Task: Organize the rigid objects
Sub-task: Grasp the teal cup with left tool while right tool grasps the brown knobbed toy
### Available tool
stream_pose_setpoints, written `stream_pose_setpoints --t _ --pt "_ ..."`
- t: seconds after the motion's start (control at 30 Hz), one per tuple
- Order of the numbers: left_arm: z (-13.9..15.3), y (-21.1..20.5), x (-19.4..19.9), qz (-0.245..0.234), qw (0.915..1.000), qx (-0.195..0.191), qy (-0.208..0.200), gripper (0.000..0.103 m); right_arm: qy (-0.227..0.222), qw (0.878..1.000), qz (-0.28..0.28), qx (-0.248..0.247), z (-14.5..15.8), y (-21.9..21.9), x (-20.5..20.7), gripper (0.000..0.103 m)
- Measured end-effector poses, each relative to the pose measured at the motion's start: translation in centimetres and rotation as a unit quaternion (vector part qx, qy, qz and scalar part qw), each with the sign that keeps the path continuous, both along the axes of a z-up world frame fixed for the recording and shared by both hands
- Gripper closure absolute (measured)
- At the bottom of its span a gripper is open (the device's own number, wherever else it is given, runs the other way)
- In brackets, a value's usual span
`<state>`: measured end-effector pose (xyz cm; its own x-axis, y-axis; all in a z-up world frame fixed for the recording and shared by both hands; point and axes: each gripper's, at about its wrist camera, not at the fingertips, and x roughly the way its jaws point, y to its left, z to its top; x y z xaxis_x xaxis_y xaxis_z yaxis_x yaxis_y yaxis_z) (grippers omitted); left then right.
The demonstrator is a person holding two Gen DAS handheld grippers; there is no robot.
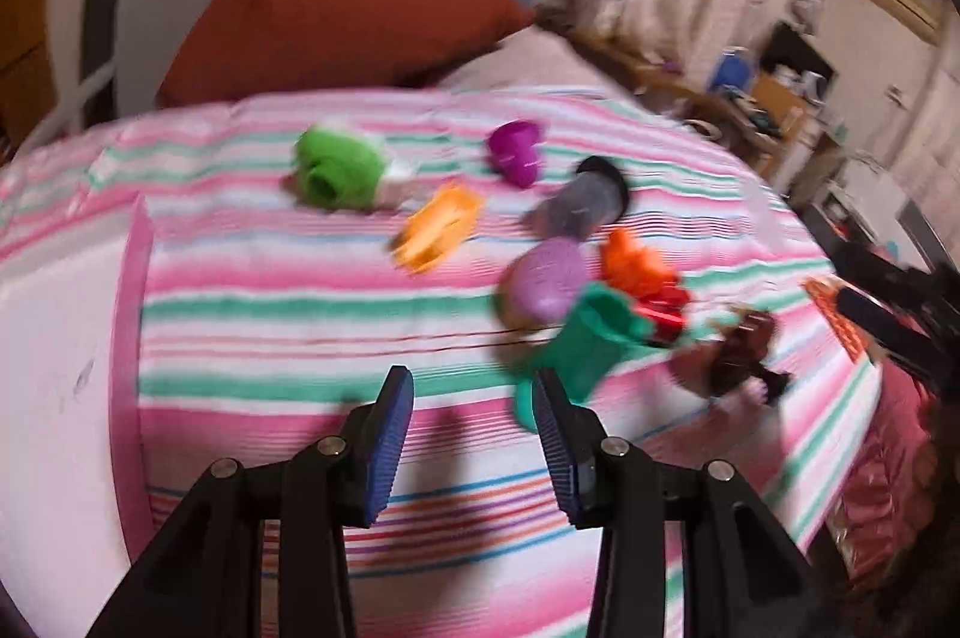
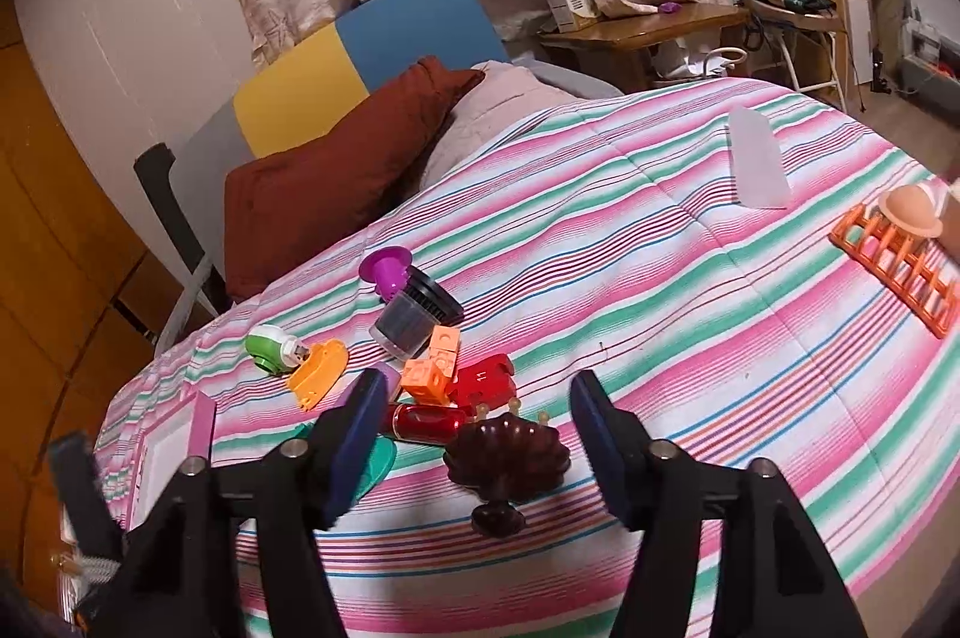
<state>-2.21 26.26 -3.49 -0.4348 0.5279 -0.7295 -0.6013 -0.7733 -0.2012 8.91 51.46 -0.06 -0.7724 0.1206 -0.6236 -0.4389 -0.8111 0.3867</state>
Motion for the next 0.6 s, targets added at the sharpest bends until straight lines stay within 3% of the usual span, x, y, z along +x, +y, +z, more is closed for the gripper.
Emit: stream_pose_setpoints --t 0.03,0.1,0.17,0.23,0.4,0.47,0.5,0.6 --pt "0.3 0.5 0.2 -0.014 0.9999 0.001 0.005 0.057 -0.001 1.0 -0.004 0.004 0.1 0.0 0.2 0.026" --pt "0.4 2.5 1.0 -0.048 0.9985 -0.016 0.021 0.05 -0.007 1.0 -0.016 0.02 0.2 0.0 1.0 0.025" --pt "0.3 4.6 1.2 -0.063 0.9965 -0.038 0.04 0.05 -0.018 0.999 -0.016 0.037 0.0 -0.1 1.3 0.025" --pt "-0.4 6.6 0.8 -0.063 0.9952 -0.062 0.042 0.05 -0.031 0.998 -0.017 0.047 -0.3 0.0 1.5 0.025" --pt "-1.1 8.0 -0.1 -0.051 0.9958 -0.059 0.047 0.05 -0.053 0.997 0.003 0.052 -1.5 -0.4 1.4 0.025" --pt "-1.3 8.0 -0.2 -0.051 0.995 -0.061 0.06 0.057 -0.073 0.996 0.019 0.054 -2.4 -1.1 0.9 0.025" --pt "-1.4 8.0 -0.3 -0.052 0.995 -0.063 0.059 0.067 -0.081 0.995 0.024 0.052 -2.8 -1.5 0.6 0.025" --pt "-1.3 7.0 -0.6 -0.052 0.9962 -0.048 0.05 0.067 -0.102 0.993 0.051 0.033 -4.3 -2.2 -0.2 0.032"
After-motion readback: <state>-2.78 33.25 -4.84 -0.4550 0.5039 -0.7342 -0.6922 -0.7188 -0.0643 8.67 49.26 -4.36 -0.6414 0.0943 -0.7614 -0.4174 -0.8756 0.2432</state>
